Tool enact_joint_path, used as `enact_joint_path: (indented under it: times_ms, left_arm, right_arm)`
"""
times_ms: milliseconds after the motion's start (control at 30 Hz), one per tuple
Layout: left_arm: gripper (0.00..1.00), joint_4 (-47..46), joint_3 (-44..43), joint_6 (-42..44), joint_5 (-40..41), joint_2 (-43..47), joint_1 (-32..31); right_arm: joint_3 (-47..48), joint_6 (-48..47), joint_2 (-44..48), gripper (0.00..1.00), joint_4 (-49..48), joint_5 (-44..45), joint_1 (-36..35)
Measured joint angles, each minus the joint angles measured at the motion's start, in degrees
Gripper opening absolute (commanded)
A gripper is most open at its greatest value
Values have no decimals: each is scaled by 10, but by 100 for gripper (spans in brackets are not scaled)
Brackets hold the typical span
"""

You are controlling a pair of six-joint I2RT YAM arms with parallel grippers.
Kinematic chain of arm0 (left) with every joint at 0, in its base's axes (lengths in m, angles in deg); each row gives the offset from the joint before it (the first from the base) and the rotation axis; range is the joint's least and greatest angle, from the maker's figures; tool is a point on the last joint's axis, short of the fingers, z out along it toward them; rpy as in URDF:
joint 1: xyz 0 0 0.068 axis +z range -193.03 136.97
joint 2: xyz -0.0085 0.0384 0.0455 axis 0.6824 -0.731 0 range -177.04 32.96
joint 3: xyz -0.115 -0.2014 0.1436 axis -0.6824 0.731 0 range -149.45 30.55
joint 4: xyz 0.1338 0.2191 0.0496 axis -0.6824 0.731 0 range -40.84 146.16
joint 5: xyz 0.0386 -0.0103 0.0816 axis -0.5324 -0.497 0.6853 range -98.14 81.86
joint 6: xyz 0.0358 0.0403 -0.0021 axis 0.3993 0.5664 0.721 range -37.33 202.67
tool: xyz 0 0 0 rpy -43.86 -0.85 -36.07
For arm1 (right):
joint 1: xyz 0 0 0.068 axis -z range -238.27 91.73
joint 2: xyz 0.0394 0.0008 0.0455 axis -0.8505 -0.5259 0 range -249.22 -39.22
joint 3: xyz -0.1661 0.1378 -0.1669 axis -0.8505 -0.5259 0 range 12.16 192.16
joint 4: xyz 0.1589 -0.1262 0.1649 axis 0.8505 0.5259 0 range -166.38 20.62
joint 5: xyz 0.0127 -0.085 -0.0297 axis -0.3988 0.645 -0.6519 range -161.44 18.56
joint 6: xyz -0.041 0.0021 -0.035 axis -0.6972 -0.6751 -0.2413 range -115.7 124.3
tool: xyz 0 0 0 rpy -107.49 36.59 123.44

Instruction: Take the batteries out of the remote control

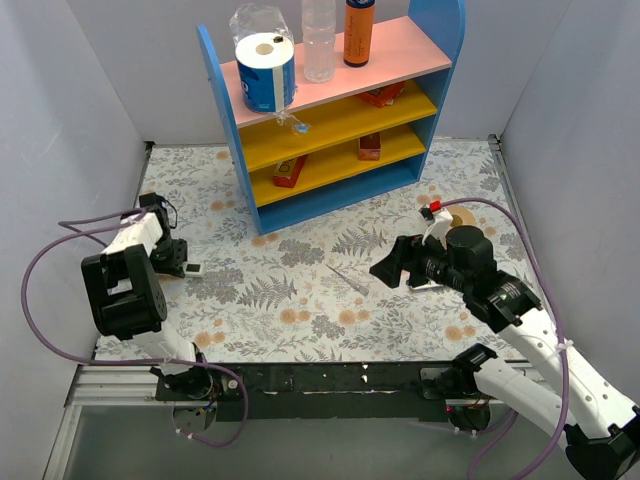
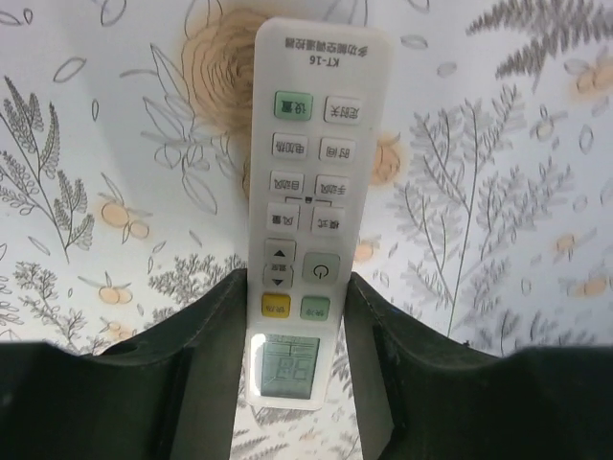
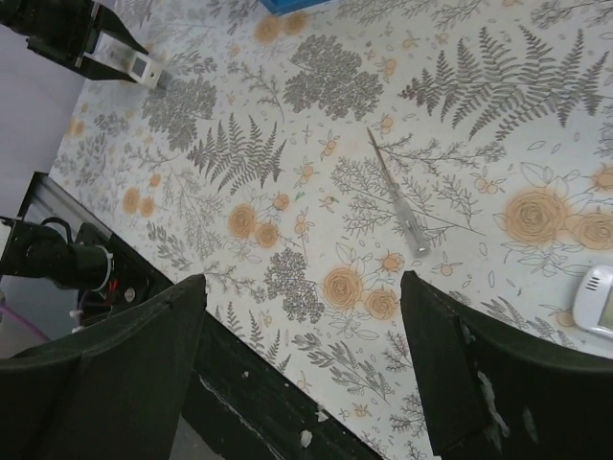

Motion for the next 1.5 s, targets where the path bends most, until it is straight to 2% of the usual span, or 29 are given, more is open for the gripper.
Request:
enact_joint_path:
  times_ms: [200, 367, 500, 633, 767, 900, 1100, 1367, 1467, 1500]
  left_arm:
    - [0, -54, 99, 73, -94, 136, -11]
    - [0, -150, 219, 119, -256, 280, -57]
    - [0, -228, 292, 111, -365, 379, -124]
    - [0, -297, 312, 84, -432, 441, -214]
    - [0, -389, 335, 41, -489, 492, -259]
    - [0, -468, 346, 5, -530, 506, -287]
    - [0, -581, 346, -25, -571, 491, -330]
    - [0, -725, 351, -43, -586, 480, -380]
    - [0, -778, 356, -44, -589, 470, -398]
    - [0, -792, 356, -44, -589, 465, -404]
  right_arm:
    - [-38, 8, 0, 88, -47, -57, 0]
    - [-56, 44, -25, 90, -121, -120, 0]
    - [-69, 77, -54, 92, -190, -160, -5]
    - [-79, 124, -90, 92, -274, -194, -28]
    - [-93, 177, -126, 91, -377, -218, -60]
    - [-98, 215, -164, 91, -453, -229, -96]
    - [-96, 242, -203, 90, -518, -229, -153]
    - [-77, 259, -238, 88, -571, -228, -170]
    - [-69, 261, -242, 84, -587, -225, -176]
    - [-68, 261, -242, 78, -591, -224, -176]
